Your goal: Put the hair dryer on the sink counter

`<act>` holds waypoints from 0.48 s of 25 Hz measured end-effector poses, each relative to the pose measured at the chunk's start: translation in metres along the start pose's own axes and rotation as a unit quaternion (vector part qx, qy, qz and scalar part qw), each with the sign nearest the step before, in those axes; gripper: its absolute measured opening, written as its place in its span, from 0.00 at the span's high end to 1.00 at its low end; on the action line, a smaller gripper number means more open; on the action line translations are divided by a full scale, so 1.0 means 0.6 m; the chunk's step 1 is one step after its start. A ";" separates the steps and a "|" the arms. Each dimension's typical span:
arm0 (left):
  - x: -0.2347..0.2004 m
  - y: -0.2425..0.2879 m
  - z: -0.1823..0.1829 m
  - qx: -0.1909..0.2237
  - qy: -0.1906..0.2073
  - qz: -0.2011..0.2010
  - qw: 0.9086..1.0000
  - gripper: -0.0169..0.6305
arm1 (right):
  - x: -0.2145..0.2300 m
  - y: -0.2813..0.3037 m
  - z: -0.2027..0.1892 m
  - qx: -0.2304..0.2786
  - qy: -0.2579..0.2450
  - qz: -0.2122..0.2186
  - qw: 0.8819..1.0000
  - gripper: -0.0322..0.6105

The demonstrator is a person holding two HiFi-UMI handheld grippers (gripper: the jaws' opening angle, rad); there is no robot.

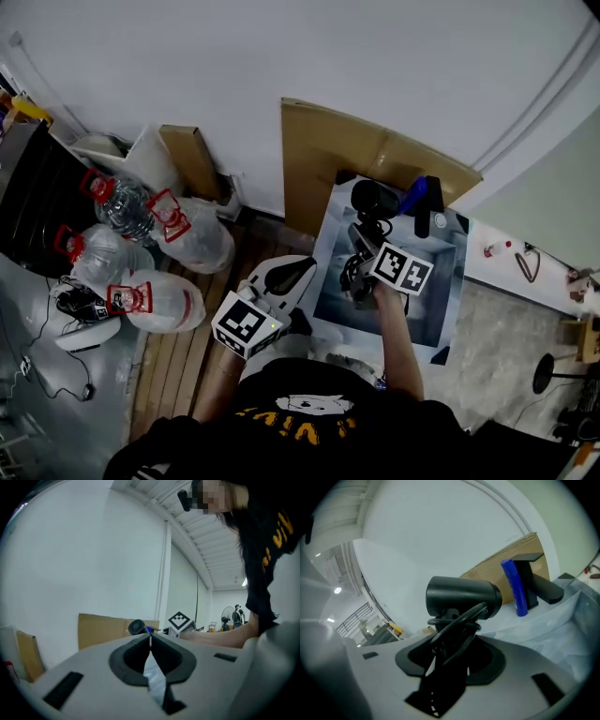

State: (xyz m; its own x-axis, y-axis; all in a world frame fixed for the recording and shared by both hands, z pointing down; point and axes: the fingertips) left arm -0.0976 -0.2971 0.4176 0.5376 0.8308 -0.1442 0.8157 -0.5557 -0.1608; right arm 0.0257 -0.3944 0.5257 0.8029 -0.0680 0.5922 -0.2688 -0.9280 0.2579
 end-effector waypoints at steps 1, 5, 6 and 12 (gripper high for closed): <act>-0.006 -0.003 -0.001 -0.002 -0.001 0.002 1.000 0.96 | 0.009 0.016 0.001 0.002 0.008 -0.011 1.000 0.67; -0.031 -0.014 -0.007 -0.009 -0.004 0.015 1.000 0.96 | 0.057 0.077 -0.001 0.005 0.009 -0.074 0.997 0.67; -0.036 -0.016 -0.009 -0.010 -0.005 0.018 1.000 0.96 | 0.071 0.091 -0.003 0.005 0.009 -0.091 0.996 0.67; -0.056 -0.023 -0.018 -0.020 -0.007 0.031 0.999 0.96 | 0.142 0.152 -0.022 -0.008 0.028 -0.171 0.985 0.67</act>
State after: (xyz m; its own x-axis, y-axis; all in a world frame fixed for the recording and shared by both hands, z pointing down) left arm -0.1246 -0.3171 0.4351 0.5845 0.7941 -0.1668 0.7888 -0.6042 -0.1123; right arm 0.0622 -0.4801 0.6098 0.8175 0.2691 0.5092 0.0048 -0.8873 0.4612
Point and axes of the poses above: the fingertips, and each gripper's own axes: y forward along the fingers, x to its right, z out of its top, and after that the axes turned 15 degrees about x, right-handed
